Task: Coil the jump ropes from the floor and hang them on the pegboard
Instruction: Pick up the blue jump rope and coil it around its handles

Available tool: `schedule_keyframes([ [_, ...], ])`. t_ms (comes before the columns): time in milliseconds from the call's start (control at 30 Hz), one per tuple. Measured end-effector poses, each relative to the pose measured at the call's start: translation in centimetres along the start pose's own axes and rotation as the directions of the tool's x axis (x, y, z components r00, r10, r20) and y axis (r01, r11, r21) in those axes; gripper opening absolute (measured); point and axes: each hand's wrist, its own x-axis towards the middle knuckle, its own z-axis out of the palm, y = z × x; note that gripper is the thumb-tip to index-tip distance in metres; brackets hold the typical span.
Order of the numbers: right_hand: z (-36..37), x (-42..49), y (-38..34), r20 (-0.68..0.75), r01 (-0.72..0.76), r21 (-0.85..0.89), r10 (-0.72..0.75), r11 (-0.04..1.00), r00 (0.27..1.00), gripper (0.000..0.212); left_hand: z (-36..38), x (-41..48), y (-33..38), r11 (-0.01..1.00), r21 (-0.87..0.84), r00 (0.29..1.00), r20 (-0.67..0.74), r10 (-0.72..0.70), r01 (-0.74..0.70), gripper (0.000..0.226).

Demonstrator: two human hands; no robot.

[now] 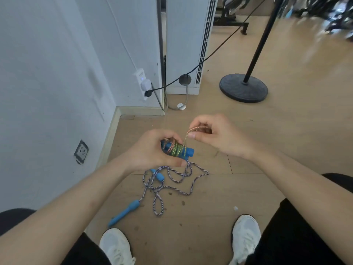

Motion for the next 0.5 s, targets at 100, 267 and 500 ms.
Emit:
schedule_keyframes([
  [100,0.2,0.3,0.2,-0.02,-0.005,0.053,0.007,0.999,1.0,0.003,0.5,-0.2,0.7,0.999,-0.035,0.992,-0.128,-0.007,0.002,0.032],
  [267,0.4,0.7,0.8,-0.1,-0.037,0.053,0.042,0.998,0.994,0.014,-0.1,0.1,1.2,0.982,-0.175,0.989,-0.12,-0.09,0.068,0.014],
  [500,0.9,0.2,-0.7,-0.024,-0.054,0.098,0.057,0.994,0.998,0.043,-0.2,0.6,1.2,0.88,-0.442,0.95,-0.158,-0.269,0.175,0.006],
])
